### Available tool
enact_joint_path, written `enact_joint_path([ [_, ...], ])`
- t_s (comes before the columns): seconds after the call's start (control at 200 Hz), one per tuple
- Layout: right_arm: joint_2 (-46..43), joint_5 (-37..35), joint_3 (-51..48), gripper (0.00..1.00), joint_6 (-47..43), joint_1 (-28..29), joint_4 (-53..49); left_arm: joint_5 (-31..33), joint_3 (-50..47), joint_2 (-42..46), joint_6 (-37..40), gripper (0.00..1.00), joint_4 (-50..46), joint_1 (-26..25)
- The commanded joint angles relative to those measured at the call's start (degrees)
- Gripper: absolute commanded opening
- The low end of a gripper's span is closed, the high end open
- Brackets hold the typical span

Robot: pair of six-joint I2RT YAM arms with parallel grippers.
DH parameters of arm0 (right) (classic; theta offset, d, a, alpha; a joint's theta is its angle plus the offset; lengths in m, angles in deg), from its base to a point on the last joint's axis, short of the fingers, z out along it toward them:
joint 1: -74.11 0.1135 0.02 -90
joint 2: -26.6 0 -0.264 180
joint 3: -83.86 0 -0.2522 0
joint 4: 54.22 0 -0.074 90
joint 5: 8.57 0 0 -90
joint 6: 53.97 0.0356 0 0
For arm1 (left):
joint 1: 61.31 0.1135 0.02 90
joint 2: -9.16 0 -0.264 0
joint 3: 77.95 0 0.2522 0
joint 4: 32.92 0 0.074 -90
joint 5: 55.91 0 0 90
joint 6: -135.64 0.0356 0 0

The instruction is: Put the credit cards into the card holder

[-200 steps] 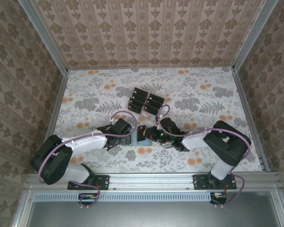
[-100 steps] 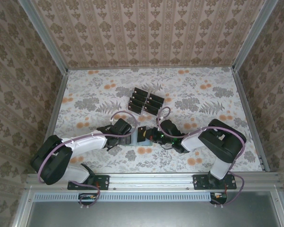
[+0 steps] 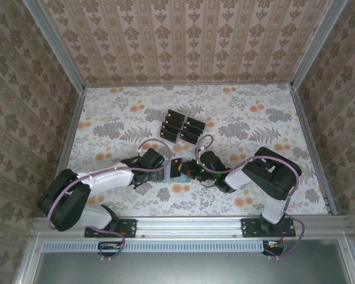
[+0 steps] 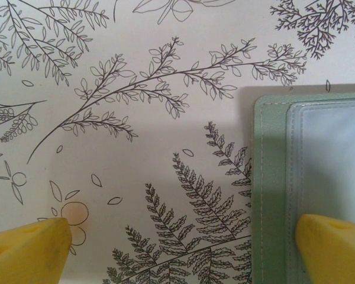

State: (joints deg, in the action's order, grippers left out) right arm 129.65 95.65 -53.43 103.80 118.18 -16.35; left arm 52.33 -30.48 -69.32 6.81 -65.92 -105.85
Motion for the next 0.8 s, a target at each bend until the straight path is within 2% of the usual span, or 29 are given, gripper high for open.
enact_joint_path([
  [0.0,1.3,1.3,-0.7,0.00,1.5,0.3,3.6,0.7,-2.1,-0.4,-0.4,1.00,-2.9,0.5],
  [0.795,2.6,0.8,-2.6,0.00,2.5,1.9,5.3,0.6,-2.1,-0.9,-0.1,1.00,-2.2,0.5],
])
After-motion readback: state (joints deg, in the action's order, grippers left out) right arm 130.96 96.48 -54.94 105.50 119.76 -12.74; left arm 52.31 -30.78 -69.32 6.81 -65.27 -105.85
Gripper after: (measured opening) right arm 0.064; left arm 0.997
